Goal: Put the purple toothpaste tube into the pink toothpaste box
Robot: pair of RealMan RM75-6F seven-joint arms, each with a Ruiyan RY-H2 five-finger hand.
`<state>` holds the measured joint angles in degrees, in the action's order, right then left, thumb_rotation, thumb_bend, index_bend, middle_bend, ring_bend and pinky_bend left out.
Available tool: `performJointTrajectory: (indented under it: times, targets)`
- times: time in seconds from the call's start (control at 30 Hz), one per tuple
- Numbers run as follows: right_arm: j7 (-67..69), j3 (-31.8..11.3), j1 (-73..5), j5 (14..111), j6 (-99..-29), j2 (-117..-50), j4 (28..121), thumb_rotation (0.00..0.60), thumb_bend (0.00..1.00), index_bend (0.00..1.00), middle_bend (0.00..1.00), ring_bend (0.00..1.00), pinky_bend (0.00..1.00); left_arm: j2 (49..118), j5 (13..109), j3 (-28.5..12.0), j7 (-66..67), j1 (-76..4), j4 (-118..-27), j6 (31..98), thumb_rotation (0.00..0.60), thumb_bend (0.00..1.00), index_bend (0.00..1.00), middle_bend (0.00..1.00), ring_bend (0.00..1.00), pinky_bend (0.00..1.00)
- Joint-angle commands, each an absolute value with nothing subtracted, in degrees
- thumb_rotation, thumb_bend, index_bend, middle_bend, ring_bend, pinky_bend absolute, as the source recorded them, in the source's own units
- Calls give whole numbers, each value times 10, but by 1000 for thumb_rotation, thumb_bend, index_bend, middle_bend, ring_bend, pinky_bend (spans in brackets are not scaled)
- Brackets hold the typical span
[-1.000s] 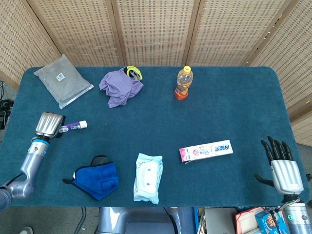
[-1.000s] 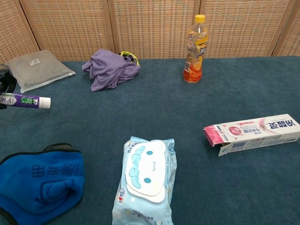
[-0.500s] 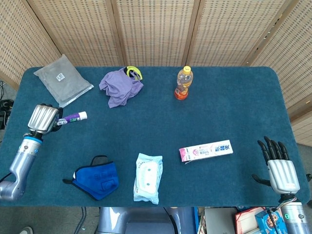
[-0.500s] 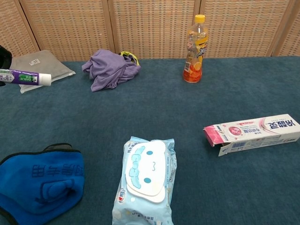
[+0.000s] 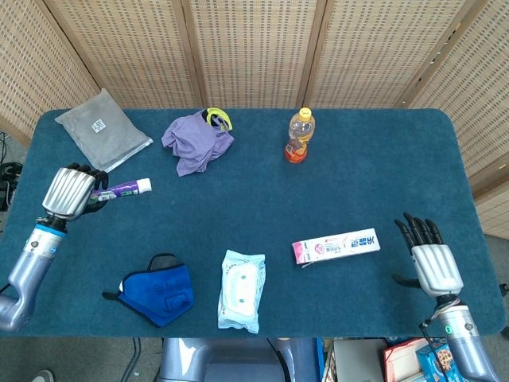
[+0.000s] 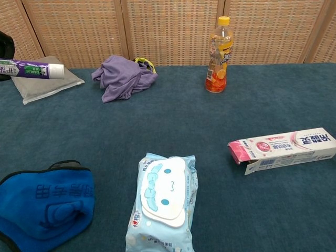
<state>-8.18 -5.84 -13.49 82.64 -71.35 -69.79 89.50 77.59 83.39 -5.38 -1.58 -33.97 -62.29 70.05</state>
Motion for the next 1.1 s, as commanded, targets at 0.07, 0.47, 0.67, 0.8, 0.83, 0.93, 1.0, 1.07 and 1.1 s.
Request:
performJointTrajectory:
  times: [0.07, 0.47, 0.67, 0.8, 0.83, 0.93, 1.0, 1.07, 1.1]
  targets:
    - [-97, -70, -186, 805, -635, -707, 885, 600, 153, 57, 0, 0, 0, 770, 842, -54, -19, -338, -632, 708, 600, 314, 789, 662, 531, 505]
    - [-129, -63, -254, 753, -526, -755, 857, 600, 153, 99, 0, 0, 0, 767, 848, -55, -16, -338, -640, 703, 600, 314, 789, 662, 531, 505]
    - [-142, -66, -268, 741, -521, -771, 850, 600, 153, 105, 0, 0, 0, 769, 849, -55, -12, -338, -641, 701, 600, 314, 789, 662, 531, 505]
    - [-149, -68, -278, 731, -517, -778, 848, 600, 153, 105, 0, 0, 0, 770, 851, -55, -10, -337, -642, 700, 600, 313, 789, 662, 531, 505]
    - [-151, -69, -280, 728, -516, -780, 848, 600, 153, 105, 0, 0, 0, 770, 851, -55, -9, -337, -642, 700, 600, 313, 789, 662, 531, 505]
    - [-155, -69, -288, 718, -510, -789, 845, 600, 153, 106, 0, 0, 0, 770, 852, -55, -6, -337, -643, 701, 600, 314, 789, 662, 531, 505]
    - [-157, -68, -291, 713, -507, -795, 842, 600, 153, 120, 0, 0, 0, 770, 853, -56, -5, -337, -644, 701, 600, 314, 789, 662, 531, 505]
    - [-158, -68, -295, 710, -507, -802, 836, 600, 153, 141, 0, 0, 0, 770, 853, -57, -4, -337, -645, 700, 600, 314, 789, 662, 531, 505]
    - [-158, -69, -298, 709, -507, -806, 833, 600, 153, 154, 0, 0, 0, 770, 853, -57, -3, -337, -646, 700, 600, 314, 789, 662, 531, 505]
